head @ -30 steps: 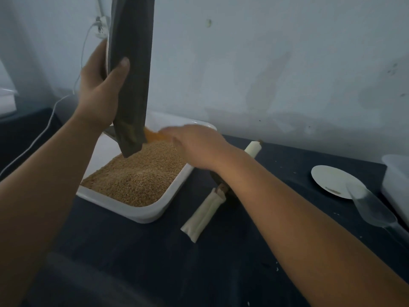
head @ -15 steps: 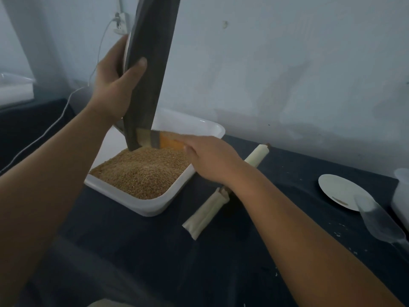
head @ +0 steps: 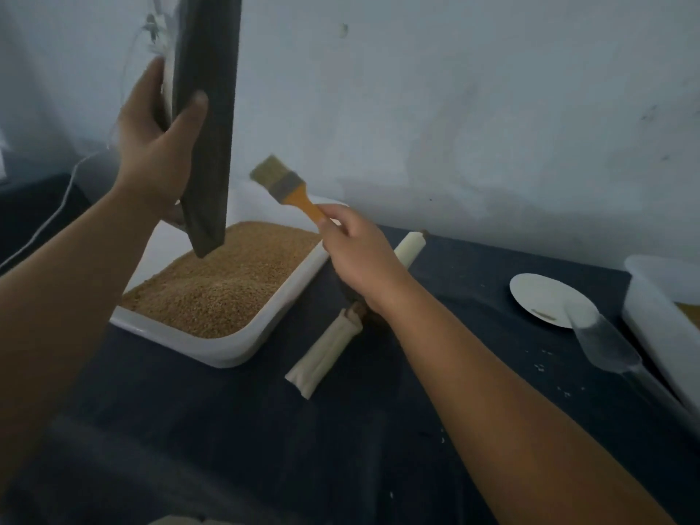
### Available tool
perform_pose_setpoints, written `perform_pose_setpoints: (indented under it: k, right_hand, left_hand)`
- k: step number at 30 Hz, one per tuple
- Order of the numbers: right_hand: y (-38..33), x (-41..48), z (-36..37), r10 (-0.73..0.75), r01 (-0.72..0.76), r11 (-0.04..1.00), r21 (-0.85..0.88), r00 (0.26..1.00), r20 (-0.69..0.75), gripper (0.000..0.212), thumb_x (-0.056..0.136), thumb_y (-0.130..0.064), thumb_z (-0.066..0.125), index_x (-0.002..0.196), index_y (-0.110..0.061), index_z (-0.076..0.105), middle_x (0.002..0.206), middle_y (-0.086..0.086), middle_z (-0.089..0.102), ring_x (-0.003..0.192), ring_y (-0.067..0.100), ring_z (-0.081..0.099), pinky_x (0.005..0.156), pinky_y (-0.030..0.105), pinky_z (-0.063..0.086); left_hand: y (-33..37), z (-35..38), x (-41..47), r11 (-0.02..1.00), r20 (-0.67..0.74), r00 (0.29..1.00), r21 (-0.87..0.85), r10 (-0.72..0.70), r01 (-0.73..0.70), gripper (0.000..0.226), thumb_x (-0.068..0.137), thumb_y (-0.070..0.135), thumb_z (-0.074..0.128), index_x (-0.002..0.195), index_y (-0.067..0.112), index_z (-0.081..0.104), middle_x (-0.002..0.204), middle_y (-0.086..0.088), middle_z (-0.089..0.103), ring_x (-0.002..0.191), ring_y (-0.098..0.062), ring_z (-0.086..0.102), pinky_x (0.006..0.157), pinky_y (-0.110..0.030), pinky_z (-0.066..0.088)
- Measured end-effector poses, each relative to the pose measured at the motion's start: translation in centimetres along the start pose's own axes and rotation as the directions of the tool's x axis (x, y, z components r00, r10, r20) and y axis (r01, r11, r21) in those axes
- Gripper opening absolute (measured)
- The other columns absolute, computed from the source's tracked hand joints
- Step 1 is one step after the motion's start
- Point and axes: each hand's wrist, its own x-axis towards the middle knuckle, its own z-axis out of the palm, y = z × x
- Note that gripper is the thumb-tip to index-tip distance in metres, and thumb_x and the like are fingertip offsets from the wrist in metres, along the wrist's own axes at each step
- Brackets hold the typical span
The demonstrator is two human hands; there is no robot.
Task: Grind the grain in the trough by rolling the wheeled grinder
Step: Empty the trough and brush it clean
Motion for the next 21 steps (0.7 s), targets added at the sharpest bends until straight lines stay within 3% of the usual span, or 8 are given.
perform_pose_setpoints:
  k: [2, 4, 6, 8, 12, 15, 17, 21]
  right_hand:
    - [-0.5, -0.7, -0.4, 0.105, -0.101, 0.969, 0.226, 0.994, -0.005, 0.021, 0.105, -0.039, 0.055, 0.12, -0.033, 0.069, 0.067, -0.015, 0.055, 0.056, 0.006, 0.05, 0.061, 0.03, 0.041]
    - [-1.1, -1.7, -1.6, 0.134, -0.123, 0.907, 0.403, 0.991, 0.001, 0.019, 0.106, -0.033, 0.056, 0.114, -0.024, 0.071, 0.066, -0.007, 0.048, 0.054, 0.01, 0.043, 0.052, 0.03, 0.038]
    - [-1.8, -2.7, -3.8, 0.145, -0.125, 0.864, 0.488, 0.989, -0.003, 0.022, 0.108, -0.032, 0.054, 0.114, -0.02, 0.07, 0.063, -0.007, 0.047, 0.053, 0.009, 0.042, 0.046, 0.025, 0.037]
    - [-2.4, -3.8, -6.1, 0.152, -0.116, 0.862, 0.494, 0.988, -0.032, 0.025, 0.109, -0.036, 0.051, 0.112, -0.017, 0.068, 0.061, -0.009, 0.044, 0.052, 0.008, 0.041, 0.045, 0.024, 0.036]
    - [-3.4, -6.5, -9.7, 0.181, -0.106, 0.858, 0.502, 0.978, -0.102, 0.027, 0.109, -0.041, 0.052, 0.104, -0.017, 0.063, 0.06, -0.008, 0.041, 0.051, 0.01, 0.036, 0.045, 0.025, 0.031]
    - [-3.7, -9.2, -11.0, 0.164, -0.093, 0.872, 0.48, 0.981, -0.108, 0.026, 0.109, -0.042, 0.052, 0.102, -0.018, 0.061, 0.064, -0.007, 0.041, 0.052, 0.01, 0.036, 0.044, 0.024, 0.033]
    - [-3.1, -11.3, -11.4, 0.148, -0.076, 0.892, 0.446, 0.98, -0.13, 0.025, 0.109, -0.041, 0.051, 0.101, -0.02, 0.062, 0.065, -0.008, 0.045, 0.052, 0.009, 0.039, 0.044, 0.022, 0.035]
    - [-0.2, -15.4, -12.0, 0.201, -0.084, 0.926, 0.367, 0.935, -0.292, 0.025, 0.107, -0.045, 0.052, 0.096, -0.025, 0.062, 0.063, -0.012, 0.049, 0.05, 0.006, 0.044, 0.043, 0.019, 0.036]
  left_hand:
    - [1.0, 0.7, -0.2, 0.99, -0.045, 0.995, -0.107, -0.094, 0.089, 0.036, 0.096, 0.061, 0.068, 0.126, 0.041, 0.069, 0.116, 0.012, 0.074, 0.108, -0.009, 0.072, 0.095, -0.041, 0.062]
    - [2.4, 1.0, -0.2, 0.922, -0.059, 0.958, -0.294, -0.282, 0.253, 0.036, 0.089, 0.065, 0.071, 0.118, 0.043, 0.074, 0.113, 0.01, 0.078, 0.104, -0.013, 0.076, 0.09, -0.043, 0.065]
    - [3.6, 1.0, 0.0, 0.789, 0.071, 0.915, -0.483, -0.397, 0.38, 0.051, 0.088, 0.065, 0.073, 0.125, 0.03, 0.075, 0.12, -0.002, 0.078, 0.108, -0.026, 0.077, 0.089, -0.049, 0.064]
    - [5.1, 1.3, -0.4, 0.702, 0.21, 0.913, -0.586, -0.351, 0.404, 0.054, 0.095, 0.057, 0.069, 0.13, 0.016, 0.075, 0.132, -0.013, 0.073, 0.117, -0.036, 0.073, 0.092, -0.053, 0.062]
    - [8.5, 3.6, -2.8, 0.598, 0.403, 0.844, -0.596, -0.353, 0.535, 0.06, 0.105, 0.048, 0.053, 0.144, 0.004, 0.063, 0.145, -0.022, 0.062, 0.118, -0.035, 0.07, 0.093, -0.046, 0.061]
    - [11.0, 6.8, -6.8, 0.485, 0.602, 0.69, -0.499, -0.402, 0.718, 0.056, 0.103, 0.048, 0.054, 0.129, 0.002, 0.073, 0.123, -0.021, 0.074, 0.097, -0.031, 0.076, 0.08, -0.04, 0.064]
    - [12.2, 9.3, -10.4, 0.386, 0.709, 0.56, -0.416, -0.429, 0.823, 0.057, 0.104, 0.049, 0.053, 0.129, 0.002, 0.072, 0.111, -0.018, 0.076, 0.087, -0.03, 0.077, 0.073, -0.039, 0.065]
    - [13.3, 14.9, -17.4, 0.172, 0.845, 0.326, -0.278, -0.423, 0.945, 0.059, 0.105, 0.052, 0.055, 0.129, 0.001, 0.074, 0.121, -0.021, 0.075, 0.095, -0.033, 0.078, 0.077, -0.045, 0.066]
